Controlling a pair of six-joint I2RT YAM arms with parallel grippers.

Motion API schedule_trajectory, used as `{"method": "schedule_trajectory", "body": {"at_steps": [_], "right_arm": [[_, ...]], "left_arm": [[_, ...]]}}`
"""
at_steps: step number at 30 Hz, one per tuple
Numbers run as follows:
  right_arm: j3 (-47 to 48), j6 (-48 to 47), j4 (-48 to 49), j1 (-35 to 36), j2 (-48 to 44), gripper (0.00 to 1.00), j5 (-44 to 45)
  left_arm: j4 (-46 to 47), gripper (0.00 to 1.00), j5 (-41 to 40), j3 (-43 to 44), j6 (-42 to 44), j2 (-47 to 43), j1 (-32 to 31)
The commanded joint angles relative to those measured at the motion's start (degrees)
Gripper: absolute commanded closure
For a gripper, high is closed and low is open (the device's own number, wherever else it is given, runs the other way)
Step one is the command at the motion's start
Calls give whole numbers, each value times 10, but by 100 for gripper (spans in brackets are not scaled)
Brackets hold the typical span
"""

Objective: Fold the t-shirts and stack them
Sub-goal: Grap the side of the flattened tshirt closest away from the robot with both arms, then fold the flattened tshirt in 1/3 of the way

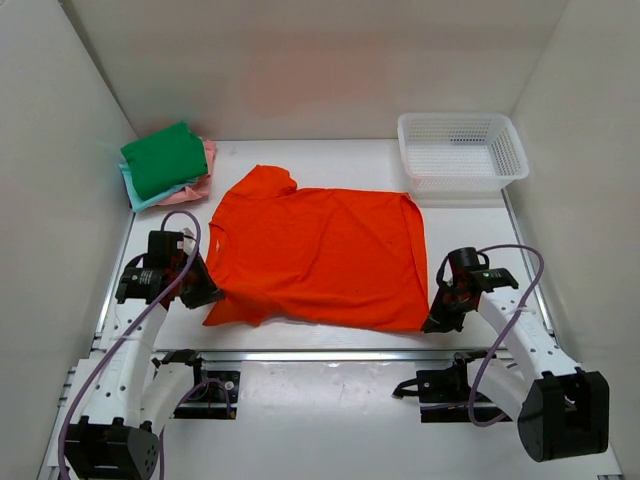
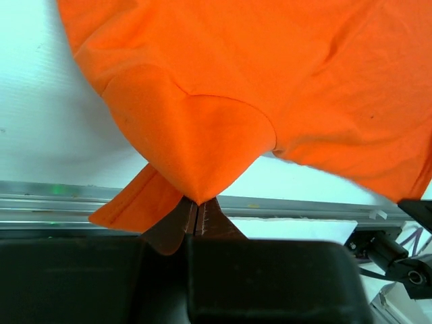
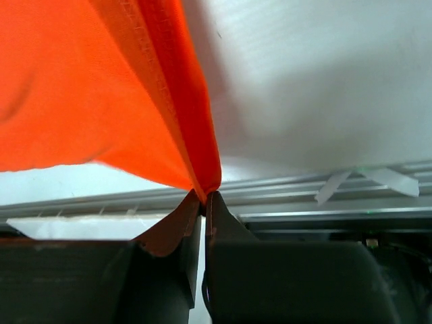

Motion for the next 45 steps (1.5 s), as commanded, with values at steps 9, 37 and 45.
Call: {"method": "schedule_trajectory", "body": {"at_steps": [9,37,45], "right_arm": [[52,-108,-51,-80,33,100,-31],[260,-171,19,-80,322,100,-36],[282,-163,39,-95,366,100,-40]], "left_arm": [[2,100,-43,13,17,29,40],[155,100,-27,114,-32,262,53],[176,100,-16,147,-44,334,55]]}}
